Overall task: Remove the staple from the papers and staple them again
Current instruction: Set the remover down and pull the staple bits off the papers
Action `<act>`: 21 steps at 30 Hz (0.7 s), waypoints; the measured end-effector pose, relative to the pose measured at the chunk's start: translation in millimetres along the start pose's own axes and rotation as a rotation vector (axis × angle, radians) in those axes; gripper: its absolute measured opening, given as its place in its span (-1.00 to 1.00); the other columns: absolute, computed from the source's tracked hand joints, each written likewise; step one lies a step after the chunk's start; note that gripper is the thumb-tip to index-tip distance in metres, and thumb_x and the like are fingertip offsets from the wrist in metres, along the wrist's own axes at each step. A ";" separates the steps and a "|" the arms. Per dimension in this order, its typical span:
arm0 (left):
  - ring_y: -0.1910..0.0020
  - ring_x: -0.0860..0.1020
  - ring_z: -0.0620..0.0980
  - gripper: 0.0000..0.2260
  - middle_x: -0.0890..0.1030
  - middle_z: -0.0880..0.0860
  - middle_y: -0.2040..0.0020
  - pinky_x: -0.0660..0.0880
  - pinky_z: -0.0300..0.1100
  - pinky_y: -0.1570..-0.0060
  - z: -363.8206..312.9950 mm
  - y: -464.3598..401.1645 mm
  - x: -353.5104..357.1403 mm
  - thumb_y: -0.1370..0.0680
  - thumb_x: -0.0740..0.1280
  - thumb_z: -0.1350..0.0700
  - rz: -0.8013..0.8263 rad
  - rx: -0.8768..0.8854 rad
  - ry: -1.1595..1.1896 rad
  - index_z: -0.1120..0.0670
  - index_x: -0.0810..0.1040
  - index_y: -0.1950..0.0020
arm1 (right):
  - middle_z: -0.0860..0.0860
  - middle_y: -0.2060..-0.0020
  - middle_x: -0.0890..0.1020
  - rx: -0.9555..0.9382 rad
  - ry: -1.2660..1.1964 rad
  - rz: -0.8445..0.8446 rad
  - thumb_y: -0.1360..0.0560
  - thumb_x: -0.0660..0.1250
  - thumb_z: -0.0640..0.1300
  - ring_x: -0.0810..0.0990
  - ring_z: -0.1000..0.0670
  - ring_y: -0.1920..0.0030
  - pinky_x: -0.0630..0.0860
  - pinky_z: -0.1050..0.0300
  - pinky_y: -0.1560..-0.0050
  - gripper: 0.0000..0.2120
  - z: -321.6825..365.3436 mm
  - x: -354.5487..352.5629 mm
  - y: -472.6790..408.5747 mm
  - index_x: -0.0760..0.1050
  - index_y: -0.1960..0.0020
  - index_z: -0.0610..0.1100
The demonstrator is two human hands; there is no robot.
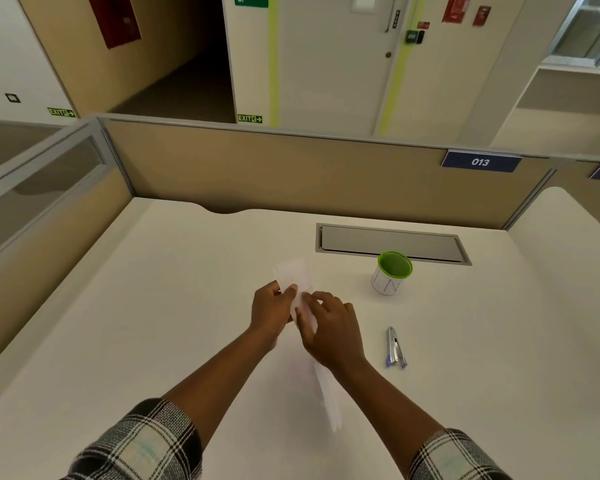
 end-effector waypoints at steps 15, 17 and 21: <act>0.13 0.60 0.01 -0.80 0.65 0.05 0.03 0.53 -0.18 0.10 -23.9 -2.4 -10.5 -0.58 0.29 0.01 0.106 0.224 -0.304 0.10 0.61 -0.06 | 0.00 -0.01 0.65 0.014 -0.221 0.006 -0.56 0.26 -0.10 0.58 -0.01 0.03 0.47 0.07 -0.04 -0.84 -9.3 -21.4 -52.1 0.59 -0.07 -0.07; 0.11 0.61 0.05 -0.80 0.65 0.06 0.06 0.56 -0.14 0.07 -26.8 -3.9 -10.6 -0.57 0.31 0.01 0.130 0.235 -0.322 0.11 0.61 -0.02 | 0.00 0.00 0.65 0.000 -0.215 0.021 -0.56 0.27 -0.12 0.58 -0.02 0.03 0.45 0.07 -0.03 -0.84 -9.7 -24.9 -56.6 0.59 -0.06 -0.07; 0.13 0.61 0.07 -0.81 0.65 0.08 0.08 0.57 -0.07 0.02 -31.9 -7.0 -11.9 -0.57 0.32 0.00 0.175 0.255 -0.370 0.11 0.60 0.07 | -0.02 0.00 0.64 -0.049 -0.153 0.068 -0.56 0.27 -0.15 0.56 -0.06 0.02 0.36 0.08 0.01 -0.84 -6.2 -32.3 -61.8 0.60 -0.06 -0.08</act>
Point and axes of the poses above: each hand's wrist, its own y-axis away from the middle knuckle, its own x-axis out of the palm, z = x × y, the point moved 4 cm from there along -y, towards the middle knuckle
